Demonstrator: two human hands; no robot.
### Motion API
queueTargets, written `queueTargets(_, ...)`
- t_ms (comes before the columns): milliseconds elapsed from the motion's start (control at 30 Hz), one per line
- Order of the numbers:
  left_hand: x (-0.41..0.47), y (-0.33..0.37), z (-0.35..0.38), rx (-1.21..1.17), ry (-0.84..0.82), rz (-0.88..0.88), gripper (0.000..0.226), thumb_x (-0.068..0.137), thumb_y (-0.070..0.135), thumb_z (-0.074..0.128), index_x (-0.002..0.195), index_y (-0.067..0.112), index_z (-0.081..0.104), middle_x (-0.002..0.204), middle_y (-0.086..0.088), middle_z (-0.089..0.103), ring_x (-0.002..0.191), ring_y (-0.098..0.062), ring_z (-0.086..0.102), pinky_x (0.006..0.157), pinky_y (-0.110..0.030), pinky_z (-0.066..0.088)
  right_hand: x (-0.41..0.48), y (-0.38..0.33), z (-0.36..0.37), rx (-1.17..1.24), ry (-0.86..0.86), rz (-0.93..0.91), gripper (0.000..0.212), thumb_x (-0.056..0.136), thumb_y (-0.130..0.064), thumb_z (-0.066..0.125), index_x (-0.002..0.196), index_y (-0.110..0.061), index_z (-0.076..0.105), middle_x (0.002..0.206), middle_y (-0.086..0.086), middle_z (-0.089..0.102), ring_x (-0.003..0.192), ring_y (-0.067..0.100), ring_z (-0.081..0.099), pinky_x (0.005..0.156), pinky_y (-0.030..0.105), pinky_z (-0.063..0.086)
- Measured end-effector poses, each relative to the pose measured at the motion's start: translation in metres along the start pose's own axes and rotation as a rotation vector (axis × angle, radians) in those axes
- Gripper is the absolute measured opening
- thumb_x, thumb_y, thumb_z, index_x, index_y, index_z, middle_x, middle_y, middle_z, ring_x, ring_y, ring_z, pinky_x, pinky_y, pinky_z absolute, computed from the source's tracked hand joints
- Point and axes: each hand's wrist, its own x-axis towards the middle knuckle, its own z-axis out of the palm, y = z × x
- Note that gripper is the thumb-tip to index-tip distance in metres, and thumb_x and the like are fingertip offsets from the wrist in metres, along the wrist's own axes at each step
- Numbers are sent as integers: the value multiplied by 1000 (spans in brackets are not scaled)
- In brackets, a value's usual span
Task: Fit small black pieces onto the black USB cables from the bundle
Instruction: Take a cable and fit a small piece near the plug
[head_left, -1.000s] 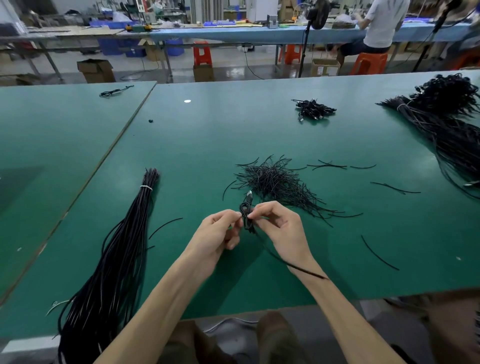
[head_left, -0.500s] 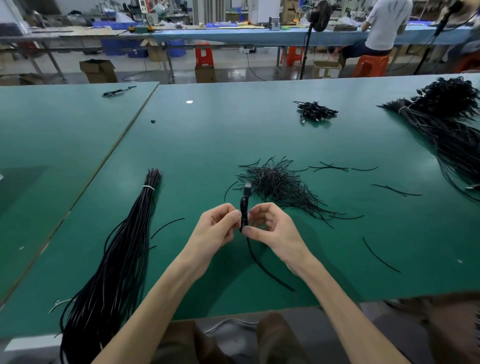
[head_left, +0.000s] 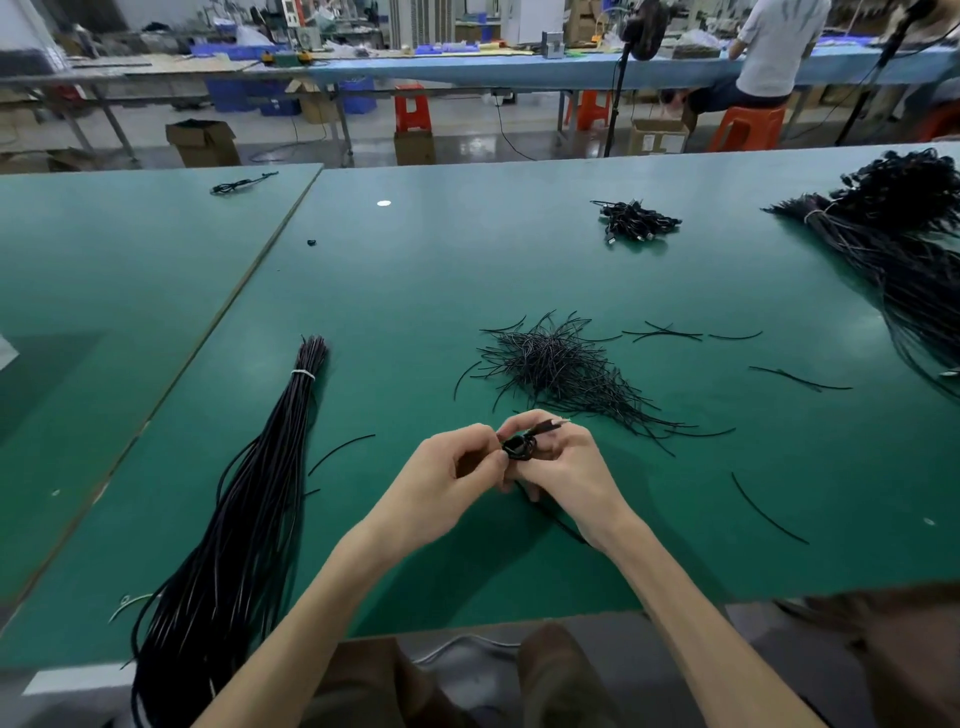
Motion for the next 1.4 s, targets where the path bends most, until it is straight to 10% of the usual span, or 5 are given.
queueTargets(367,7,-5,-2,264,16,155,24,100,8,58,78,12,52,72,7,47,66,-16,43,62,-29,37,0,-6,-6,147,17,51,39,96,-41,65,111,-6,73,104,13,76,94,19,70,78,26,54)
queueTargets(567,4,-17,5,26,108,40,30,103,8,57,75,19,53,67,10,44,61,-10,36,58,-26,32,0,-4,-7,183,-3,12,47,84,-20,82,128,-18,64,115,11,77,102,23,72,87,30,56)
queueTargets(900,4,-15,17,-383,186,-279,33,104,19,56,72,15,60,65,3,46,59,-14,33,53,-21,27,-6,3,3,-303,175,-276,58,90,-6,77,133,-43,63,107,-15,75,70,4,49,67,18,40)
queueTargets(1133,5,-9,13,-750,138,-383,31,101,18,58,70,17,61,71,-1,38,60,-11,34,63,-31,26,-16,9,16,-851,342,-793,23,92,9,64,110,-5,72,109,-2,71,103,19,64,93,25,52)
queueTargets(1400,3,-18,6,-552,280,-301,31,103,18,56,73,13,58,67,-1,38,62,-13,32,55,-24,29,-17,9,19,-845,212,-719,34,94,9,57,122,-7,68,126,0,69,116,19,67,97,35,55)
